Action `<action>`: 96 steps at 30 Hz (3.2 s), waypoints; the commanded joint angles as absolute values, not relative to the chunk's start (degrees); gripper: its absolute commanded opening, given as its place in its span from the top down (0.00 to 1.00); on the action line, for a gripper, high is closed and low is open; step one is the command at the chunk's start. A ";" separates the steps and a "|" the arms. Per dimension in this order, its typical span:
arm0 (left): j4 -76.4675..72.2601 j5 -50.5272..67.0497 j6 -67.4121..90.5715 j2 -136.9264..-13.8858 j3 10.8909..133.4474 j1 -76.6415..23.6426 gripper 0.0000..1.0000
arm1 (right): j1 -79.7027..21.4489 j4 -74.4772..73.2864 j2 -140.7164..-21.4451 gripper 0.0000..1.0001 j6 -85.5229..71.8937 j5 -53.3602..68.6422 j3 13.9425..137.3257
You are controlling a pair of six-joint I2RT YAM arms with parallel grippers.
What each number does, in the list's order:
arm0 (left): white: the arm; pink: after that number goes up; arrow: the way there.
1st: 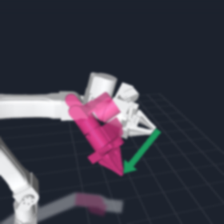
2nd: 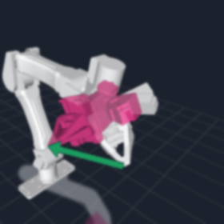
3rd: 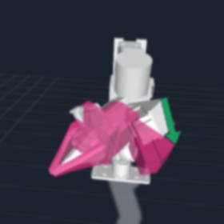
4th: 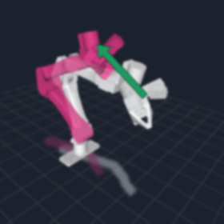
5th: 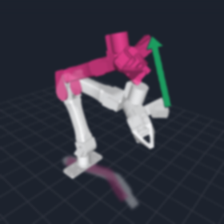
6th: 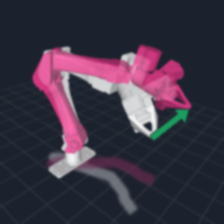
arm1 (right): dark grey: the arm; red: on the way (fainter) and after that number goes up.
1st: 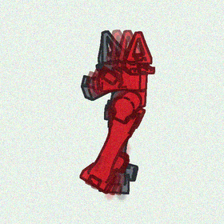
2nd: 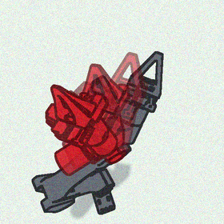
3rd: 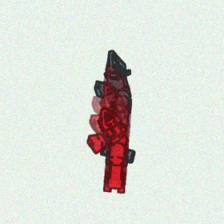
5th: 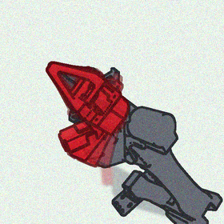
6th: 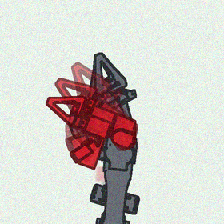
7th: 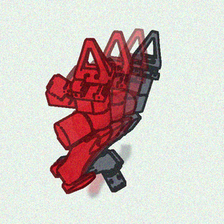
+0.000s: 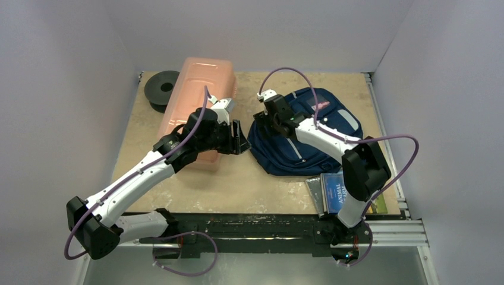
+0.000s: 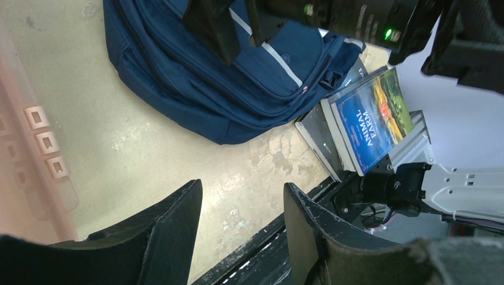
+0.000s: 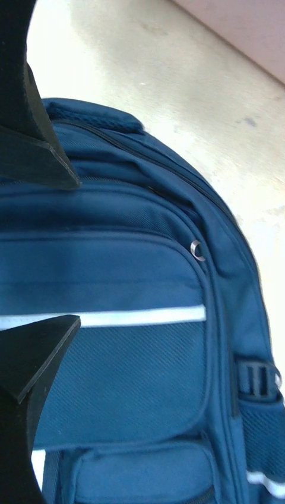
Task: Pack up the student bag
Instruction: Zip the student bag at the center of the board.
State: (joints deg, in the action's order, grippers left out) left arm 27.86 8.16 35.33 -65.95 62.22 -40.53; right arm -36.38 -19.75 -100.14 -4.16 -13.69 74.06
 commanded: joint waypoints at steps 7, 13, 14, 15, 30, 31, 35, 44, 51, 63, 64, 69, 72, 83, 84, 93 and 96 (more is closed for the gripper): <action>31.62 -5.91 36.19 -59.52 64.35 -38.87 0.48 | -39.78 -15.99 -102.09 0.17 -2.18 -18.80 68.02; 32.66 -12.20 38.89 -58.68 66.83 -35.71 0.47 | -41.17 -5.13 -102.17 0.74 -2.85 -32.90 61.27; 32.21 -11.35 39.23 -59.34 67.71 -34.52 0.47 | -41.09 -1.23 -100.28 0.95 -3.42 -31.67 58.89; 31.77 -9.93 39.24 -60.27 68.90 -33.09 0.48 | -40.86 1.43 -97.49 1.00 -4.40 -30.74 56.47; 34.04 27.36 34.58 -103.36 108.64 -28.99 0.59 | -29.66 20.17 -74.26 1.00 -4.53 -4.09 39.41; 34.21 26.24 34.04 -105.25 110.49 -29.88 0.57 | -29.16 20.63 -73.60 1.00 -4.87 -3.72 38.74; 36.63 19.11 34.72 -111.73 115.50 -32.33 0.54 | -27.58 23.84 -71.41 1.00 -6.82 -2.48 35.79; 21.99 19.86 29.81 -103.26 94.33 -33.73 0.48 | -21.57 22.46 -70.14 1.00 -13.37 5.27 36.50; 13.22 34.94 18.04 -104.38 89.40 -33.30 0.52 | -20.19 22.20 -71.22 1.00 -14.15 11.19 37.40; 20.61 41.18 -3.03 -114.73 97.96 -31.61 0.50 | -19.23 20.83 -69.73 1.00 -13.01 14.43 37.54; 20.38 41.63 -3.32 -115.63 98.10 -31.59 0.50 | -19.10 20.87 -69.64 1.00 -13.01 14.54 37.41; 21.17 44.98 -4.86 -119.79 100.10 -31.63 0.47 | -18.59 21.27 -69.69 1.00 -13.16 15.26 37.08; 21.75 48.22 -5.06 -120.70 101.15 -31.64 0.51 | -18.36 21.19 -69.78 1.00 -13.18 15.55 37.26; 18.43 51.10 -3.60 -118.68 98.96 -31.86 0.82 | -17.95 21.62 -70.54 1.00 -13.36 16.60 37.49; 18.61 50.95 -3.48 -118.72 99.20 -31.84 0.81 | -17.91 21.68 -70.57 1.00 -13.36 16.73 37.46; 17.82 44.35 -3.25 -121.82 102.78 -32.41 0.51 | -17.69 21.17 -70.20 1.00 -12.92 17.13 37.47; 19.56 44.38 -3.50 -122.85 104.75 -32.52 0.47 | -17.67 21.34 -70.72 1.00 -13.07 17.67 37.56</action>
